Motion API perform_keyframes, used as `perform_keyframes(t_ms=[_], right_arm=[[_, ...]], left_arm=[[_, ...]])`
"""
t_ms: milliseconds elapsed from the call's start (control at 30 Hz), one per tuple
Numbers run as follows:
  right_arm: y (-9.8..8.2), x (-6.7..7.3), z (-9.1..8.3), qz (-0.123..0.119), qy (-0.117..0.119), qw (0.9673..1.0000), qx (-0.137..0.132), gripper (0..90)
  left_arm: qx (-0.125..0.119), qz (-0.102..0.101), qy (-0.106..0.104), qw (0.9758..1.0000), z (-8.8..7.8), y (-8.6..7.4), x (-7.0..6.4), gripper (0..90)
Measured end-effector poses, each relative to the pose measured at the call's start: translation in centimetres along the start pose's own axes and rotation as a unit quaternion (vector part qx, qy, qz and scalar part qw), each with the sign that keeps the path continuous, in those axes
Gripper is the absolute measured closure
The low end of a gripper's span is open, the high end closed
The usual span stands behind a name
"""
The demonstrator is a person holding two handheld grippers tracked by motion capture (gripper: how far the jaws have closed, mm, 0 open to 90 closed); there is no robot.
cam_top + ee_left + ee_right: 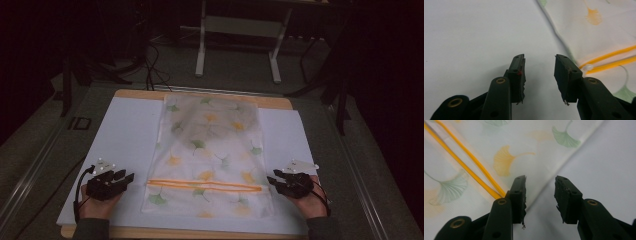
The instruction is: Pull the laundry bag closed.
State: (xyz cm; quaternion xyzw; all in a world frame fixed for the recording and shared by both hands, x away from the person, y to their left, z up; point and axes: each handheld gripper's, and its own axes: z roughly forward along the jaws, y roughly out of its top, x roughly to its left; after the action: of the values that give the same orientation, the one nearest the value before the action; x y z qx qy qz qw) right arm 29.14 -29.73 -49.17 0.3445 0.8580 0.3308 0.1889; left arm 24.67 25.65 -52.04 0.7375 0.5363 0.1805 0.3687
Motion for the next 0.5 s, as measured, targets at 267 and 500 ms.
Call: perform_keyframes(t_ms=[267, 500], right_arm=[[2.2, 1.5, 0.9, -0.042, 0.02, 0.9989, 0.012, 58.7], [4.2, 2.8, 2.0, -0.075, 0.036, 0.9961, 0.029, 55.6]], left_arm=[[-0.009, -0.005, -0.007, 0.9999, -0.3, 0.0, 0.0, 58.8], [-0.001, -0.007, -0.015, 0.9999, -0.3, 0.0, 0.2, 64.1]])
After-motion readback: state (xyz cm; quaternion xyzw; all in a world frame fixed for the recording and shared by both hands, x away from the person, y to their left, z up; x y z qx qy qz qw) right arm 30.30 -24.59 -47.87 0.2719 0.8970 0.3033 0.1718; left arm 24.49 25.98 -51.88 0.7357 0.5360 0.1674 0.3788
